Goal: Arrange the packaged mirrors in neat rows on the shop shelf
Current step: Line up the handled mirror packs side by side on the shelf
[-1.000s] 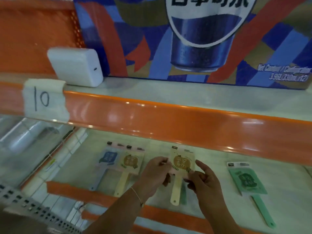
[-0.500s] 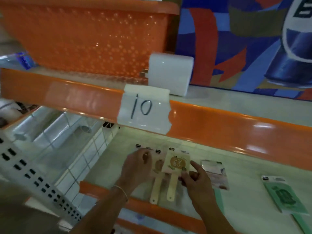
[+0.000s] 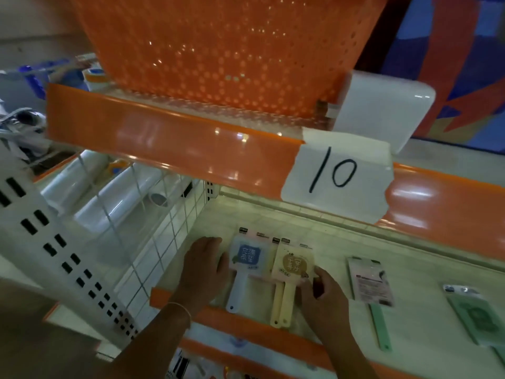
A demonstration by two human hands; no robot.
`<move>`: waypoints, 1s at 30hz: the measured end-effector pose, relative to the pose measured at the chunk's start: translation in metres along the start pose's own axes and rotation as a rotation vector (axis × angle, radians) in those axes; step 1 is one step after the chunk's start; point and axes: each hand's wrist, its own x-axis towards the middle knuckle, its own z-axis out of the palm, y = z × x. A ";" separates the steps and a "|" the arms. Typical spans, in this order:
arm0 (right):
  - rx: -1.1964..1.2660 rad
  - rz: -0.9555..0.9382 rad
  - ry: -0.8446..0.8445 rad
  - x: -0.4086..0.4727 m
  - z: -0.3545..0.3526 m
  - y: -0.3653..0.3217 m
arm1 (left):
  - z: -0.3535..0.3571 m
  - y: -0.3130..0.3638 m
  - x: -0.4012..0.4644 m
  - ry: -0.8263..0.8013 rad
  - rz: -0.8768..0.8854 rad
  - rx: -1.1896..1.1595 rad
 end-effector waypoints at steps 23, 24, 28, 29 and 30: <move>-0.101 -0.189 0.039 -0.005 0.008 0.005 | 0.003 0.001 0.000 -0.171 0.056 0.154; -0.109 -0.191 0.042 -0.005 0.008 0.005 | 0.003 0.001 0.000 -0.171 0.057 0.155; -0.096 -0.186 0.047 -0.006 0.007 0.003 | 0.004 -0.001 0.000 -0.168 0.045 0.149; -0.092 -0.186 0.048 -0.006 0.007 0.003 | 0.004 -0.001 0.000 -0.168 0.044 0.149; -0.094 -0.189 0.048 -0.007 0.006 0.002 | 0.004 0.000 0.000 -0.169 0.043 0.150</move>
